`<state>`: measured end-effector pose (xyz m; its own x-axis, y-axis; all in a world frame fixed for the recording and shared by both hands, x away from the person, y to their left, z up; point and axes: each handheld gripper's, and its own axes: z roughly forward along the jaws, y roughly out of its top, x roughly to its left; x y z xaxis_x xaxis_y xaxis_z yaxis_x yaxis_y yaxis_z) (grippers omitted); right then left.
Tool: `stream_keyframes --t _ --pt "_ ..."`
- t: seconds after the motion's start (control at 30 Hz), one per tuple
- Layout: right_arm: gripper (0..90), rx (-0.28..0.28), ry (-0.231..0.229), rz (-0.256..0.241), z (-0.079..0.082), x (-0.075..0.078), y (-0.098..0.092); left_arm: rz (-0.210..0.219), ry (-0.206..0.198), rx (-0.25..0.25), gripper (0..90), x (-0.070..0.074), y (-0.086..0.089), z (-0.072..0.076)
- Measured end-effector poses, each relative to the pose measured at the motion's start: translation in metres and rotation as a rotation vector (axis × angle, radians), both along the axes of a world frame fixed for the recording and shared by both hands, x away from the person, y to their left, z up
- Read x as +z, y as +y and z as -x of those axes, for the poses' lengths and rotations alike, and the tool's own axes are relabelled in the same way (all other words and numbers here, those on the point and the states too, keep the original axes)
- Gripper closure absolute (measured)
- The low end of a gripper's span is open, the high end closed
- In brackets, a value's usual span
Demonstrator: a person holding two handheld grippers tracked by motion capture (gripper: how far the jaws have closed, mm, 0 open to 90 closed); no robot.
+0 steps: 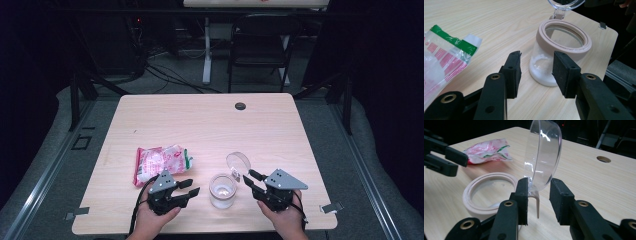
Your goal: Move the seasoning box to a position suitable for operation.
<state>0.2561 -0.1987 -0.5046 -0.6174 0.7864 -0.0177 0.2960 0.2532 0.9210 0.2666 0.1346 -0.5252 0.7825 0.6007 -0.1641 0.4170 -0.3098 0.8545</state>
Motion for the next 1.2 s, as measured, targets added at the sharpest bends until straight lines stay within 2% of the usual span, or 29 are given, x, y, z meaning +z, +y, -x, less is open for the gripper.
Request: stream_keyframes --t 0.23,0.37,0.67,0.8,0.83,0.97,1.1,1.2 --pt "69.1 -0.014 0.014 -0.034 -0.014 -0.001 -0.004 -0.010 -0.004 0.028 56.9 -0.001 0.006 0.002" --pt "70.0 -0.032 0.027 -0.071 -0.023 -0.001 -0.009 -0.008 -0.008 0.051 56.7 -0.002 0.009 0.003" --pt "68.4 -0.021 0.053 -0.069 -0.031 -0.004 -0.010 -0.027 -0.018 0.082 55.2 -0.002 0.018 0.004" --pt "68.0 -0.007 0.052 -0.059 -0.029 -0.005 -0.009 -0.040 -0.042 0.104 52.9 -0.002 0.021 0.004" --pt "67.9 -0.006 0.053 -0.056 -0.029 -0.006 -0.009 -0.044 -0.062 0.124 52.5 -0.002 0.023 0.003" --pt "67.4 0.002 0.062 -0.053 -0.026 -0.009 -0.010 -0.067 -0.079 0.150 51.2 -0.002 0.026 0.002" --pt "64.5 0.019 0.080 -0.054 -0.024 -0.012 -0.010 -0.059 -0.098 0.167 47.6 -0.002 0.028 0.002" --pt "63.5 0.026 0.084 -0.051 -0.023 -0.014 -0.010 -0.083 -0.126 0.182 46.5 -0.002 0.030 0.001"
